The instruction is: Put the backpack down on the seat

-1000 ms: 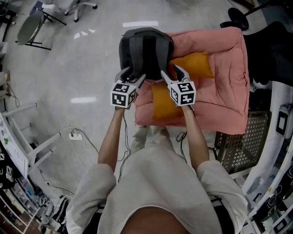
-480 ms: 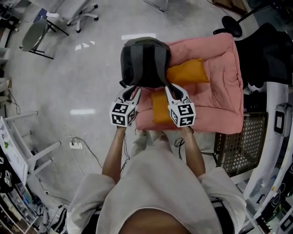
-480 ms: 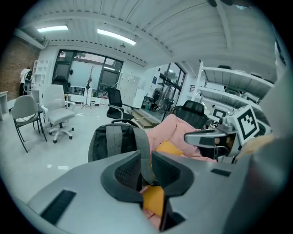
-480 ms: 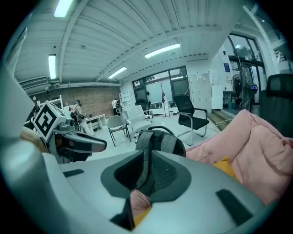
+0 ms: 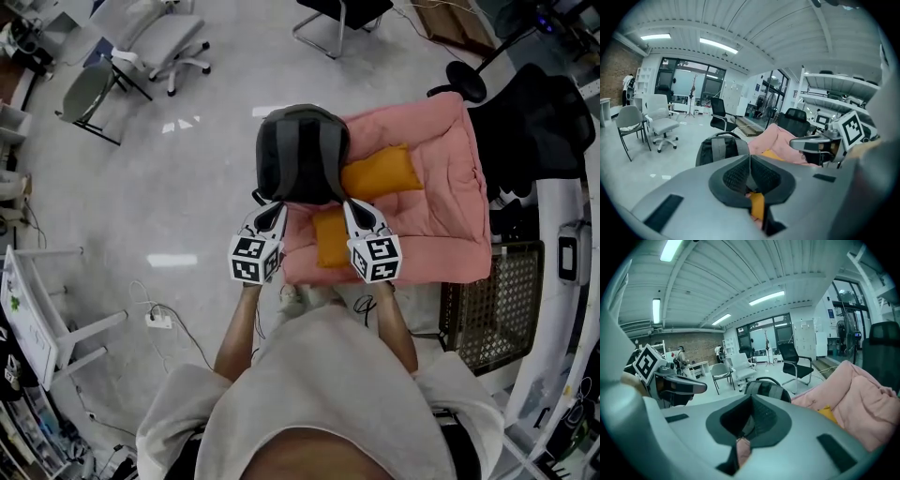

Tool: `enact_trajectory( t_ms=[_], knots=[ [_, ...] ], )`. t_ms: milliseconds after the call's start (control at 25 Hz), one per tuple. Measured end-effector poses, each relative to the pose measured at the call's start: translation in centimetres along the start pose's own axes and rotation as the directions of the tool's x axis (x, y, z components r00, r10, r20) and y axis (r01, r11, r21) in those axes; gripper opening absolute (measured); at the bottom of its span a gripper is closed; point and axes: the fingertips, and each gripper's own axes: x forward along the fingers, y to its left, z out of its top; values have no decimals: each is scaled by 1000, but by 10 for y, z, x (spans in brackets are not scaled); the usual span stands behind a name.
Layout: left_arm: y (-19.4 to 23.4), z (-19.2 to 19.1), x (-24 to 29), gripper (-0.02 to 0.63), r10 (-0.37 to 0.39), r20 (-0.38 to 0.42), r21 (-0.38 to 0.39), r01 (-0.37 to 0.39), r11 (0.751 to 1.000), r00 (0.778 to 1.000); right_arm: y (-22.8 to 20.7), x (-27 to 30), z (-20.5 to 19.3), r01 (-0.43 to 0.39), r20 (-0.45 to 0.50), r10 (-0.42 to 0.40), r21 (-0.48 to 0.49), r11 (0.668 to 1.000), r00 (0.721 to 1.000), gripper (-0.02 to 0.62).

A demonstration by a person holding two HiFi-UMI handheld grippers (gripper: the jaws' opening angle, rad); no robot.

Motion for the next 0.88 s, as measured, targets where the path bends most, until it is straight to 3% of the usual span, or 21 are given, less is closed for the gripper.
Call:
enact_trajectory(
  t_ms=[880],
  knots=[
    [-8, 66, -55, 18, 6, 119, 116, -20, 993, 993, 10, -62, 63, 69, 129, -60, -66, 995, 990, -3]
  ],
)
